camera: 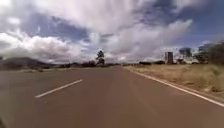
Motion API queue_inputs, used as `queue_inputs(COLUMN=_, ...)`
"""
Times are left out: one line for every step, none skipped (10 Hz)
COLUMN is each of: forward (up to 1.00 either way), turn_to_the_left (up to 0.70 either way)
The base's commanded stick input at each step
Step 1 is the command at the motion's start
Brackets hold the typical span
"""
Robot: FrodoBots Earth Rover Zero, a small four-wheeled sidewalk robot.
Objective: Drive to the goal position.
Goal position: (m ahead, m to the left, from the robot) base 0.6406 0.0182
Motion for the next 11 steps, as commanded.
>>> queue_inputs(forward=0.7, turn_to_the_left=0.0)
queue_inputs(forward=0.7, turn_to_the_left=0.0)
queue_inputs(forward=0.7, turn_to_the_left=0.0)
queue_inputs(forward=0.7, turn_to_the_left=0.0)
queue_inputs(forward=0.7, turn_to_the_left=0.0)
queue_inputs(forward=0.7, turn_to_the_left=0.0)
queue_inputs(forward=0.7, turn_to_the_left=0.0)
queue_inputs(forward=0.7, turn_to_the_left=0.0)
queue_inputs(forward=0.7, turn_to_the_left=0.0)
queue_inputs(forward=0.7, turn_to_the_left=0.0)
queue_inputs(forward=0.7, turn_to_the_left=0.0)
